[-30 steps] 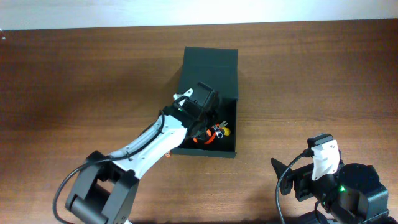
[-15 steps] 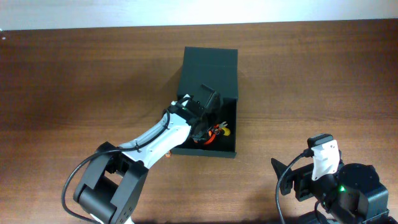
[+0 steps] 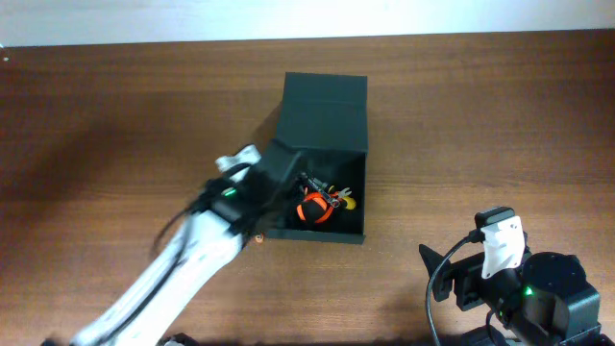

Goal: Pack container
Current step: 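Carry the wrench into the box and release it, then move the left gripper to the orange socket rail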

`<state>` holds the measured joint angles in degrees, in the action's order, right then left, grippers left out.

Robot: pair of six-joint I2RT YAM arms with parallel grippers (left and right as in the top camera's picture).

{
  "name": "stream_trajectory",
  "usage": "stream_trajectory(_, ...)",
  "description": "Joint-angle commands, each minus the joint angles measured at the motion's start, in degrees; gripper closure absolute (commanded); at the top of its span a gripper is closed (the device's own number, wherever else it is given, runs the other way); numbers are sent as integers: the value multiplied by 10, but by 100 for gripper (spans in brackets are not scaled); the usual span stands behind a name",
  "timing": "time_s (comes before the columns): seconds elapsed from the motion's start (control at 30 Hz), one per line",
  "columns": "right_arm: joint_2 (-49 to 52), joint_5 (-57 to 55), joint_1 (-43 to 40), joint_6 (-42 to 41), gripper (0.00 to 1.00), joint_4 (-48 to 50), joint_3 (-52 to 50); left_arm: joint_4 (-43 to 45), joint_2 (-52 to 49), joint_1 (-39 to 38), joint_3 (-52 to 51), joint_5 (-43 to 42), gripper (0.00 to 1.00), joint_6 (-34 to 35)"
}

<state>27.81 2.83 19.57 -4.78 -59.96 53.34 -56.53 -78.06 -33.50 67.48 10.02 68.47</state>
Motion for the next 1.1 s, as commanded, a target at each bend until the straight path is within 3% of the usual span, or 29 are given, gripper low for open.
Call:
stream_trajectory(0.0,-1,-3,-1,-7,1,2,0,-49,34,35,2,57,36,-21)
stream_trajectory(0.17,-1,-3,-1,-7,1,2,0,-61,51,85,-27,57,24,-52)
stream_trajectory(0.3,-1,-3,-1,-7,1,2,0,-43,41,125,-67,43,23,-55)
stream_trajectory(0.5,-1,-3,-1,-7,1,2,0,61,-30,168,-116,-34,21,-134)
stream_trajectory(0.7,-1,-3,-1,-7,1,2,0,144,-114,171,-117,-76,4,-182)
stream_trajectory(1.07,-1,-3,-1,-7,1,2,0,197,-196,172,-116,-104,6,-182)
